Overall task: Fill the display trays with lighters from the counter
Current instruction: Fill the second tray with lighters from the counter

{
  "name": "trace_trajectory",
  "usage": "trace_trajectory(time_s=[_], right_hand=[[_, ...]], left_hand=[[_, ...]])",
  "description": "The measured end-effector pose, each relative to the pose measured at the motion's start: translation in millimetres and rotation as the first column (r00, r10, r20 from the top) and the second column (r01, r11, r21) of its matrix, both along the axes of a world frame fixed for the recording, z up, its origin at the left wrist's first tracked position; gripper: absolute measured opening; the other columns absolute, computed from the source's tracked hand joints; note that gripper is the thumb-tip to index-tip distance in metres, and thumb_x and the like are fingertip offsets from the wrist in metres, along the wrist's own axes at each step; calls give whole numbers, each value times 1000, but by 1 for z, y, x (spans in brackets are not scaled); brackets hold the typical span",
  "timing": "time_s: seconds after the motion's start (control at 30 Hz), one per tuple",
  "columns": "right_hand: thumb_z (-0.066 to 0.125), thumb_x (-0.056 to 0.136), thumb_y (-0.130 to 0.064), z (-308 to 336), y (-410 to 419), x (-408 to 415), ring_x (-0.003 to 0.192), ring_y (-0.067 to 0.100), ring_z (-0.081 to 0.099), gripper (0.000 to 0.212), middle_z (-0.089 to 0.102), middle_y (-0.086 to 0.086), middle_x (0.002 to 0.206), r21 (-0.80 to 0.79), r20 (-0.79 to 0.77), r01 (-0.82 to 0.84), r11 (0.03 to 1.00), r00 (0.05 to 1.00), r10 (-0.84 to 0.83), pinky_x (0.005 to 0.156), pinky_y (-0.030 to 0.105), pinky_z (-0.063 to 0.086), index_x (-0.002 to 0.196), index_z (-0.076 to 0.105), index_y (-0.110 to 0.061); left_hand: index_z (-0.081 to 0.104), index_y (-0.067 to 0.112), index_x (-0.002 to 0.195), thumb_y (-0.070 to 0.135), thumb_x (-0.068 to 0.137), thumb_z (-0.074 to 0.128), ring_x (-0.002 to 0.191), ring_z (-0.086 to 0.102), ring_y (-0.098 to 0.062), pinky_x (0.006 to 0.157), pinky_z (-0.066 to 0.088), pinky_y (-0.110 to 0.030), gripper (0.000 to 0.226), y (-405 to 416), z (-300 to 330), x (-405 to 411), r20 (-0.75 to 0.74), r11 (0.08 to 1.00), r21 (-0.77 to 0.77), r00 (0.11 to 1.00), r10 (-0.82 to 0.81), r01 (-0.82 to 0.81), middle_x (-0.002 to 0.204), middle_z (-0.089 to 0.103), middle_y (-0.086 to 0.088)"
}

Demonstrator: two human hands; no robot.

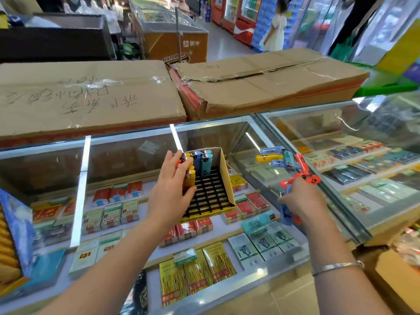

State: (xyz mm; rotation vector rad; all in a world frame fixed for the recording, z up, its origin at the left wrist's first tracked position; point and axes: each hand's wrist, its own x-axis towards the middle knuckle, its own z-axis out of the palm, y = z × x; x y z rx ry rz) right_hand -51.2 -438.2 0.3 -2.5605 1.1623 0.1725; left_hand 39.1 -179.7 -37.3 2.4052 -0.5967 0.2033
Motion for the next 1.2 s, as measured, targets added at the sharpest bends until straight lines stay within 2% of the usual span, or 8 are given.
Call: trace_trajectory(time_s=[0.1, 0.23, 0.33, 0.47, 0.63, 0.73, 0.87, 1.2], right_hand=[[52, 87, -2, -3, 3, 2, 63, 25, 49, 23, 43, 7, 69, 45, 61, -40, 998, 997, 38, 48, 29, 32, 106, 38, -3], [42, 90, 2, 0, 0, 2, 55, 19, 35, 11, 41, 10, 81, 117, 166, -31, 993, 986, 12, 44, 28, 21, 98, 39, -5], [46, 90, 0, -2, -3, -2, 53, 22, 37, 4, 46, 12, 83, 152, 52, -55, 987, 998, 48, 46, 27, 27, 93, 44, 1], [52, 88, 0, -10, 3, -3, 51, 23, 41, 29, 51, 12, 68, 224, 29, -63, 973, 998, 58, 47, 28, 31, 116, 46, 3], [51, 87, -1, -17, 15, 3, 97, 24, 60, 28, 52, 1, 135, 267, 77, -126, 955, 991, 109, 68, 35, 47, 115, 49, -3], [51, 83, -2, -16, 17, 1, 83, 20, 54, 13, 63, 2, 107, 209, 160, -178, 961, 976, 146, 65, 30, 41, 93, 55, -9], [51, 83, -1, -6, 13, -2, 56, 14, 38, 38, 37, -7, 65, 211, 271, -210, 955, 951, 149, 50, 28, 29, 65, 30, -27], [69, 83, -30, -3, 26, -7, 30, 12, 43, 34, 56, 9, 54, 427, -3, -96, 899, 994, 107, 36, 21, 34, 92, 54, -1]], left_hand=[[34, 25, 142, 20, 84, 66, 141, -3, -5, 100, 30, -34, 66, -1, -3, 1, 37, 1000, -20, 999, 6, -5, 155, 18, 5], [37, 24, 140, 19, 83, 67, 142, 2, -8, 93, 44, -38, 65, -2, -4, 1, 53, 999, -28, 998, 25, -23, 153, 24, 3], [38, 24, 139, 19, 83, 67, 143, 4, -10, 89, 47, -37, 64, -4, -5, 0, 54, 999, -32, 998, 34, -33, 153, 24, 3], [38, 24, 139, 20, 83, 67, 143, 4, -9, 88, 48, -37, 64, -4, -6, 0, 62, 999, -41, 997, 38, -36, 152, 25, 3], [38, 24, 139, 20, 82, 68, 142, 3, -7, 88, 48, -38, 64, -3, -7, 0, 68, 998, -45, 997, 36, -33, 152, 26, 3], [38, 25, 138, 21, 83, 68, 140, 0, -4, 89, 48, -39, 63, -2, -8, 0, 71, 999, -46, 997, 32, -29, 152, 25, 4], [38, 25, 138, 20, 83, 67, 140, -1, -3, 96, 42, -40, 62, -2, -10, 1, 67, 998, -65, 997, 26, -22, 152, 25, 4], [39, 24, 138, 19, 83, 67, 142, 1, -6, 100, 35, -40, 61, -3, -10, 2, 56, 996, -89, 998, 21, -16, 151, 25, 3]])
